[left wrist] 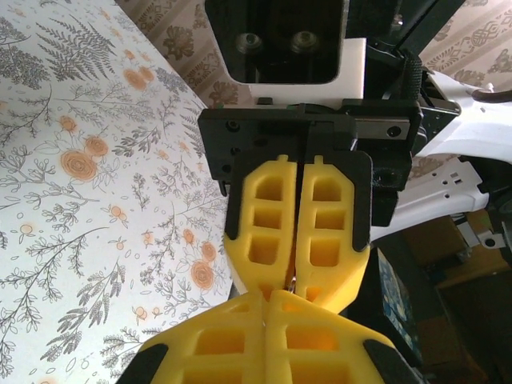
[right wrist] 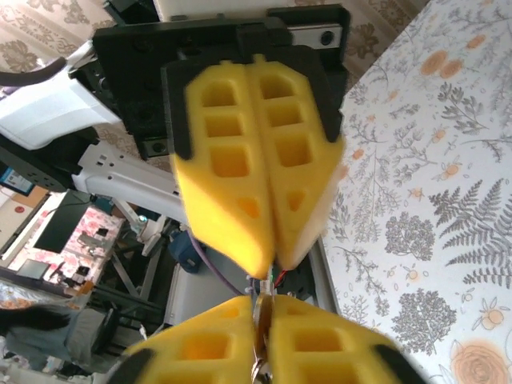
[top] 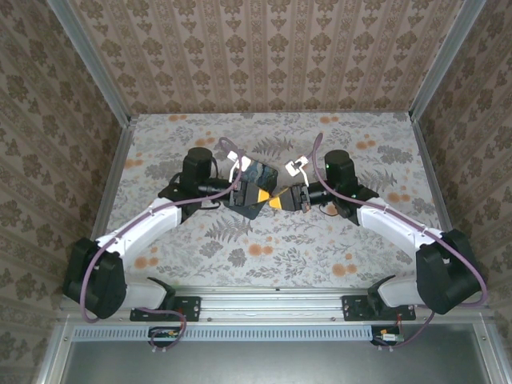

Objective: Unlock a padlock with a key

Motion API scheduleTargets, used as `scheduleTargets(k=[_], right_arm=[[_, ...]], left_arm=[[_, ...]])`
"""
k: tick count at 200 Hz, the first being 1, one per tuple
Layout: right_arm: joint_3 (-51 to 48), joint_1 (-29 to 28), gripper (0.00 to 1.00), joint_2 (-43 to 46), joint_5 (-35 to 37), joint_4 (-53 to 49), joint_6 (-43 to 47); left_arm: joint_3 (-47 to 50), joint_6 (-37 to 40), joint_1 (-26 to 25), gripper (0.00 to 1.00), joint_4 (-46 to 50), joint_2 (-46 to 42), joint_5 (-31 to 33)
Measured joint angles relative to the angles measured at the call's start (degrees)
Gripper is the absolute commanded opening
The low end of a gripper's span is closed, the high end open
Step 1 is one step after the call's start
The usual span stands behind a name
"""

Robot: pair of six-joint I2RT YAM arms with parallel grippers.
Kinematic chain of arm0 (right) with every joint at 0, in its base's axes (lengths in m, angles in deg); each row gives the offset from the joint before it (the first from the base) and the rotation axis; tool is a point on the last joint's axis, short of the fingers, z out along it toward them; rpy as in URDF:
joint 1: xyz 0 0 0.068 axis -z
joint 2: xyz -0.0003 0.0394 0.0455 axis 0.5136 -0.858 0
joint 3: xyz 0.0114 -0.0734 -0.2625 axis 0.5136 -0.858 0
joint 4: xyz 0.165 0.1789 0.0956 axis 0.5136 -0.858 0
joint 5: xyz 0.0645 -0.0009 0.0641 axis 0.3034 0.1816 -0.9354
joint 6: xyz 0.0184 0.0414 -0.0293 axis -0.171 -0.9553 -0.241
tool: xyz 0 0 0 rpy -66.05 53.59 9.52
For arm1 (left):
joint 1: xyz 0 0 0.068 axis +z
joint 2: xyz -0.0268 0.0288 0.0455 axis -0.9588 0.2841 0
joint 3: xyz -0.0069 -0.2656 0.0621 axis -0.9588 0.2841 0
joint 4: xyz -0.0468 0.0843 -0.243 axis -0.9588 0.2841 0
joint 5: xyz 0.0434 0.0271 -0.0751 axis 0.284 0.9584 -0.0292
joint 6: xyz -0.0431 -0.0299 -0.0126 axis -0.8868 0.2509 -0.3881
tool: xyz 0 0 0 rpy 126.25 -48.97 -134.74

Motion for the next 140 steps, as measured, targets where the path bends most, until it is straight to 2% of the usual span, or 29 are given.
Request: scheduleTargets(k=[17, 42, 70, 140], right_arm=[[0.0, 0.52, 0.43, 0.0, 1.09, 0.04, -0.2], [-0.02, 1.05, 0.47, 0.52, 3.41, 0.76, -1.33], [-0.07, 1.25, 0.46, 0.72, 4.83, 2.97, -3.06], [-0.26, 1.07, 0.31, -0.31, 4.83, 5.57, -4.48]], left_arm=[[0.24, -0.59, 0.0, 0.0, -0.02, -0.61, 1.22], [0.94, -1.97, 0.0, 0.0, -0.59, -0.96, 2.86], [1.33, -3.45, 0.0, 0.0, -1.25, -0.96, 4.02], [1.4, -5.31, 0.35, 0.0, -2.84, -0.96, 5.14]])
